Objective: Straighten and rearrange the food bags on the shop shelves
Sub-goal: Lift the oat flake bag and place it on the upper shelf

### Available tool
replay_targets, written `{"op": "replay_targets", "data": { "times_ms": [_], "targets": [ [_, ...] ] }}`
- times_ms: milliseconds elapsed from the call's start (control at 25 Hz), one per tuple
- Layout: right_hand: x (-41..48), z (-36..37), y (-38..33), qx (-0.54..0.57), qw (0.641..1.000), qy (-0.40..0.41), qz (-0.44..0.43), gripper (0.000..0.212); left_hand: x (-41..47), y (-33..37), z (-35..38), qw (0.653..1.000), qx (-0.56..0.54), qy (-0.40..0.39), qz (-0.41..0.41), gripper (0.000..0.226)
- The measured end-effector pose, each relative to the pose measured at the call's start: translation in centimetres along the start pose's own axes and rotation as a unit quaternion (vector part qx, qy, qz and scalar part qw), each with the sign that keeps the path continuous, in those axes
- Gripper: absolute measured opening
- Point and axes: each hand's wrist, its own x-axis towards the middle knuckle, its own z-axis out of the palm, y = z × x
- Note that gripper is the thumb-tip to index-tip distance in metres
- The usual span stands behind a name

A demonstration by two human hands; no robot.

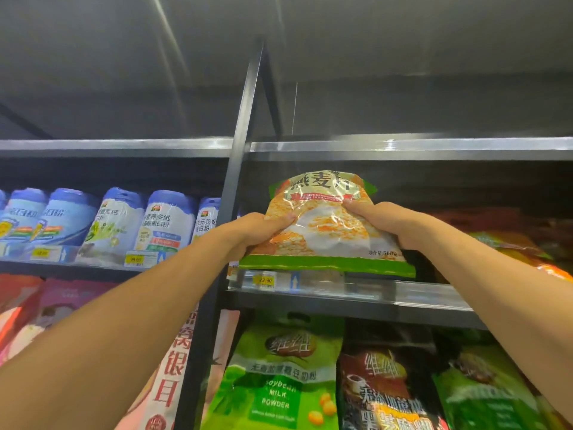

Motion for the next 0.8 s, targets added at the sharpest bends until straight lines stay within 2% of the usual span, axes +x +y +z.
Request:
{"op": "replay_targets", "data": {
  "times_ms": [480, 640, 800],
  "targets": [
    [8.4, 1.3, 4.0, -0.011, 0.999, 0.025, -0.042, 0.061, 8.2, -3.1, 1.9, 0.998, 0.043, 0.037, 0.008, 0.063],
    [9.7, 1.9, 5.7, -0.036, 0.999, 0.005, -0.037, 0.067, 8.9, -4.7, 2.2, 0.996, 0.081, 0.032, -0.005, 0.049],
    [10.5, 2.7, 7.6, -0.072, 0.997, -0.037, -0.011, 0.061, 10.0, -6.0, 2.0, 0.99, 0.132, 0.011, -0.048, 0.051]
  ]
}}
